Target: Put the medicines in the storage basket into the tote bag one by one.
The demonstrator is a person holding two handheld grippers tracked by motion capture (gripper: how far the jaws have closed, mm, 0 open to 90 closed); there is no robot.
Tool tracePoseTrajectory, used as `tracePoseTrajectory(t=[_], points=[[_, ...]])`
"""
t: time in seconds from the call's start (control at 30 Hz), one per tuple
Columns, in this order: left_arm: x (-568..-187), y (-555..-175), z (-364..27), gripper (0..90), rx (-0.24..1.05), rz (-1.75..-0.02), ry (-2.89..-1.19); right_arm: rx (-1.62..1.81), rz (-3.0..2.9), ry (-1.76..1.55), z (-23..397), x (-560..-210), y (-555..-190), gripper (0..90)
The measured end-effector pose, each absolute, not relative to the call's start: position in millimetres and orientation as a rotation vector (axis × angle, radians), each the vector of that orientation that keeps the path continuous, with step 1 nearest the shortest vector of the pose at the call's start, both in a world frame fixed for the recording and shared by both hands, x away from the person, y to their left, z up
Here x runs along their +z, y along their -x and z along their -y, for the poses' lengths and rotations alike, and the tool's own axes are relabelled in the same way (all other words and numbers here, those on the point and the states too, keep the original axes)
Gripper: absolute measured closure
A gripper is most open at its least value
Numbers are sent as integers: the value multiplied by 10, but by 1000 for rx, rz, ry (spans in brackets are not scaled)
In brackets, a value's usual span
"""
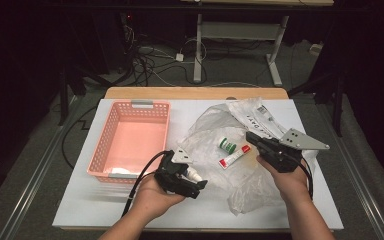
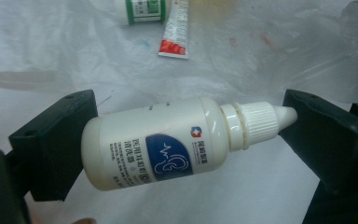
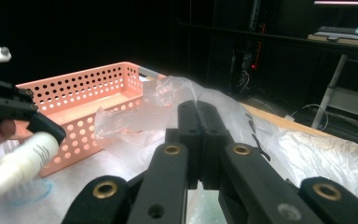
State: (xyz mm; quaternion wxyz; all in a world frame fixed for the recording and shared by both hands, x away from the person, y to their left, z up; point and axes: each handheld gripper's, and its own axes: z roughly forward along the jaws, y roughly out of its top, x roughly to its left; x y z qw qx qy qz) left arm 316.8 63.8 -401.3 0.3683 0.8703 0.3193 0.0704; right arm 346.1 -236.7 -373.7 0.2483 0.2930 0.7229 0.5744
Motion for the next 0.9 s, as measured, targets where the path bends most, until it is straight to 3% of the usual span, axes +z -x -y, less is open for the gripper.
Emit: tracePoseTrajectory(t=[0.9], points=[[-4539, -3747, 395, 58, 171, -715, -2203, 1573, -1964, -808, 2395, -3739, -3447, 900]])
